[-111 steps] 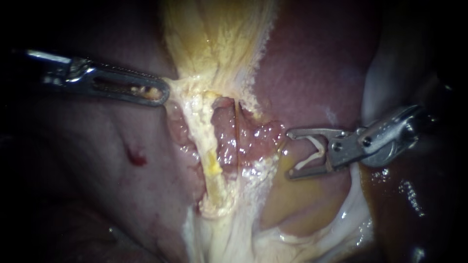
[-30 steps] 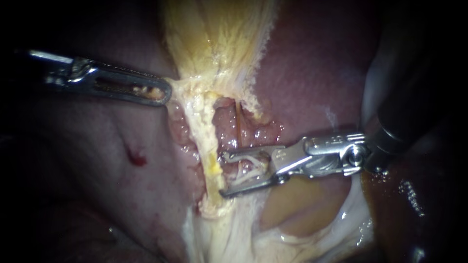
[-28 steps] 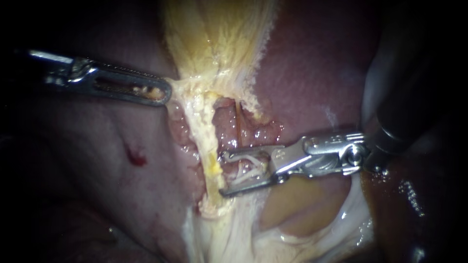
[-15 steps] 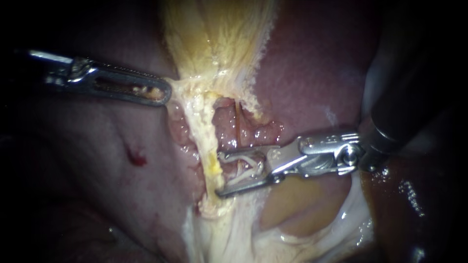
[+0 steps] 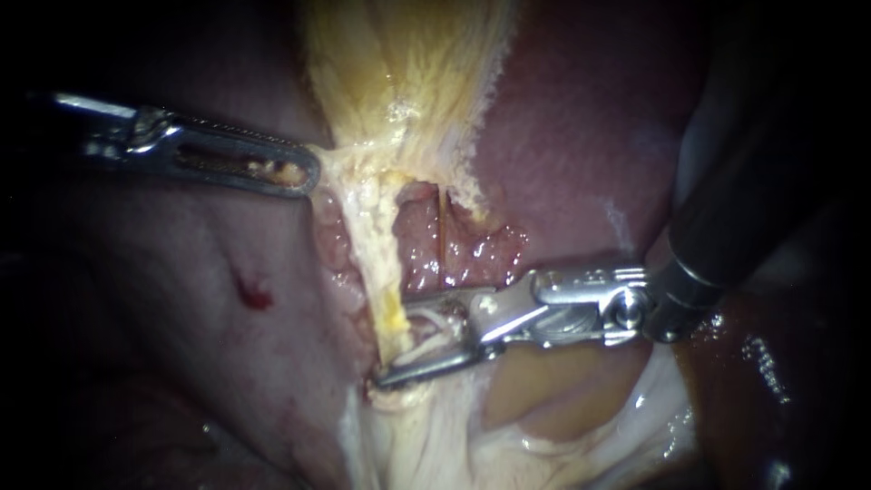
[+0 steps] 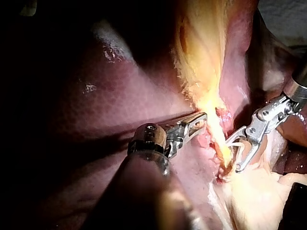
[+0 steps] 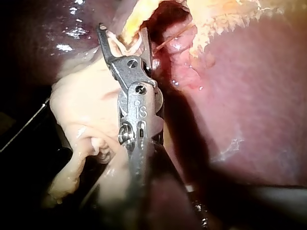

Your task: Clipping first clip left tube

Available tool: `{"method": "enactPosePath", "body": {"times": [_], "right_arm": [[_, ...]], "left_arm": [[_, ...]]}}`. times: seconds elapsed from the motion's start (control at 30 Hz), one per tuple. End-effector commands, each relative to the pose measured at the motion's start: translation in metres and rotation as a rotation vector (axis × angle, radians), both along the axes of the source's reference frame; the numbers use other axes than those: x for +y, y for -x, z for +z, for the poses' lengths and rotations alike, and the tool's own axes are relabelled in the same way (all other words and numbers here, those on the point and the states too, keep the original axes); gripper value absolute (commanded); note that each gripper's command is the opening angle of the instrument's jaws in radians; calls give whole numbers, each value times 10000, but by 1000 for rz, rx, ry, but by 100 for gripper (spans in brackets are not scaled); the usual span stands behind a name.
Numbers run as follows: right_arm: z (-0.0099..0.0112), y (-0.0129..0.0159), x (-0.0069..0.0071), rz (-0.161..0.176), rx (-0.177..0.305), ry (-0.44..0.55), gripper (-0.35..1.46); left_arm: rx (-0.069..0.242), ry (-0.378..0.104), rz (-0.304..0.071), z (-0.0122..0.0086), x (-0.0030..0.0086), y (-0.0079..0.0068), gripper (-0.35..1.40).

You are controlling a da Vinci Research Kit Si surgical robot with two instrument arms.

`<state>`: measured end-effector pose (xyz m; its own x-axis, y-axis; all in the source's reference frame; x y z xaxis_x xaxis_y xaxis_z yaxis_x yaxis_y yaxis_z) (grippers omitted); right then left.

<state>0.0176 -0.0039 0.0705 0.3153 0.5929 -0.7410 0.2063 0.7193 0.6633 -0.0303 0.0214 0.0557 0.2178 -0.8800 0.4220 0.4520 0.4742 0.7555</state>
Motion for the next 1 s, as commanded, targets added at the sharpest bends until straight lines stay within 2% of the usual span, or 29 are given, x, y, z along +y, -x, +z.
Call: {"method": "enactPosePath", "body": {"times": [0.03, 0.2, 0.5, 0.73, 1.0], "right_arm": [[-1, -2, -3, -2, 13, 0, 49], [-6, -14, -10, -3, 24, -5, 50], [-1, -34, -14, 7, 34, -3, 50], [0, -39, -13, 14, 43, -6, 50], [-2, -35, -15, 4, 48, -18, 50]], "left_arm": [[1, 0, 0, 1, 0, 0, -35], [1, 0, -1, 1, 0, 1, -35], [1, 0, -2, 1, 1, 3, -35], [2, 0, -3, 1, 1, 6, -35], [2, 0, -3, 2, 1, 6, -35]]}}
